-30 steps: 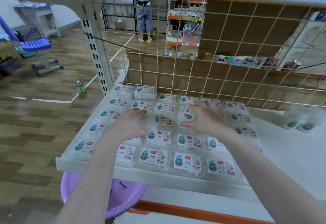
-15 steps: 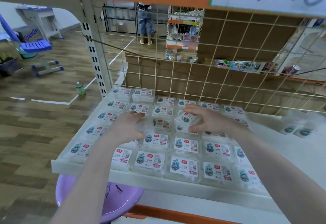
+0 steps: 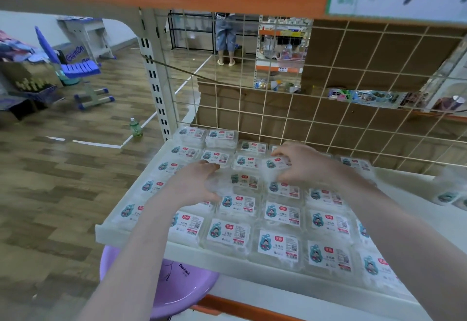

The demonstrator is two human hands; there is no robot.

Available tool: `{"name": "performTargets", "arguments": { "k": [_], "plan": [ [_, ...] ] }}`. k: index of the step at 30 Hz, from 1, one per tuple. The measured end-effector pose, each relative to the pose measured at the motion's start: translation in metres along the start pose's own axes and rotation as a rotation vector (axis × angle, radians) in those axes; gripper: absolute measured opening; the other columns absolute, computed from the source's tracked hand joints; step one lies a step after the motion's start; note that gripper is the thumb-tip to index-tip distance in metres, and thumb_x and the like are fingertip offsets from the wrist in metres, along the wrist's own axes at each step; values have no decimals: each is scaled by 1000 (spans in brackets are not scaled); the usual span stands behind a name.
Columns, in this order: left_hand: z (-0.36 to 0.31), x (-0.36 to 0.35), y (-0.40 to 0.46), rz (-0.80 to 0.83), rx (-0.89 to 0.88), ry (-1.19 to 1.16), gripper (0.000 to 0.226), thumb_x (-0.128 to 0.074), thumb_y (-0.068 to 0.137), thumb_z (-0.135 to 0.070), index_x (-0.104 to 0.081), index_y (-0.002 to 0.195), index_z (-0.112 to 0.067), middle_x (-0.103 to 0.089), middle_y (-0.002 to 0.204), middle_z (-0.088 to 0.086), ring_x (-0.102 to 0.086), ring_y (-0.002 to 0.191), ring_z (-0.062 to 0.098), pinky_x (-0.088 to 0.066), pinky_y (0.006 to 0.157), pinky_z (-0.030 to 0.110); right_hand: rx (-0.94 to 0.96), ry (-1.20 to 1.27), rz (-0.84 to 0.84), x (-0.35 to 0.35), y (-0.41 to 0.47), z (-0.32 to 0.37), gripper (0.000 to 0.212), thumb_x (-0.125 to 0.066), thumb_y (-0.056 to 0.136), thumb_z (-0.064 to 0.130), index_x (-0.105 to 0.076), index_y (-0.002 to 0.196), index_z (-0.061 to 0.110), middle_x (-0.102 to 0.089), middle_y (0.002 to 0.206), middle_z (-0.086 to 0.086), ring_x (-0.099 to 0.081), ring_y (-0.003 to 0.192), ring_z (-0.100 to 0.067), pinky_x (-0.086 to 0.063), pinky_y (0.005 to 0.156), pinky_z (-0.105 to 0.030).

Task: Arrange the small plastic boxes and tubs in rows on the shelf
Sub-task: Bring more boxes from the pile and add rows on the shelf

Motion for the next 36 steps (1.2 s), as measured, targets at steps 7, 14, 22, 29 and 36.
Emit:
{"name": "performTargets", "arguments": {
  "k": [7,14,22,29,36],
  "plan": [
    [6,7,-9,2,6,1,54,-75,70,-35,-54,111,-7,-58,103,6,-53,101,22,-43,75,32,-94,13,-149,2,55,14,69,-74,70,39,-47,129,17,-45,130,-8,-54,97,-16,-45,73,-24],
    [15,8,-17,0,-10,-2,45,-71,76,-32,-56,111,-8,-60,110,5,-49,107,18,-42,81,29,-214,-65,-171,-7,87,19,62,-70,69,40,-51,124,17,-49,117,-4,-49,104,-20,-47,87,-36],
    [24,11,-19,-1,8,-25,70,-73,76,-36,-44,136,-14,-50,129,5,-48,117,21,-41,89,28,-205,-62,-188,-15,90,19,62,-68,78,40,-47,132,16,-49,126,-6,-50,110,-23,-45,85,-35],
    [20,13,-12,25,-46,-7,65,-70,76,-35,-46,133,-15,-50,130,2,-49,117,20,-46,90,33,-210,-41,-256,-8,47,20,50,-56,89,46,-48,128,17,-51,121,-3,-55,91,-15,-45,71,-26],
    [-6,4,13,64,-227,146,47,-62,74,-37,-50,115,-18,-57,110,0,-56,100,20,-37,63,27,-450,-80,-321,-21,-54,-10,52,-46,94,46,-41,139,22,-43,140,-4,-50,116,-25,-45,86,-35]
  ]
}}
Point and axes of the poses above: each hand's wrist, its own y-axis towards the middle knuckle, its own x-axis out of the back of the hand, z = x × y, the point moved 5 cm from there along y, towards the middle knuckle
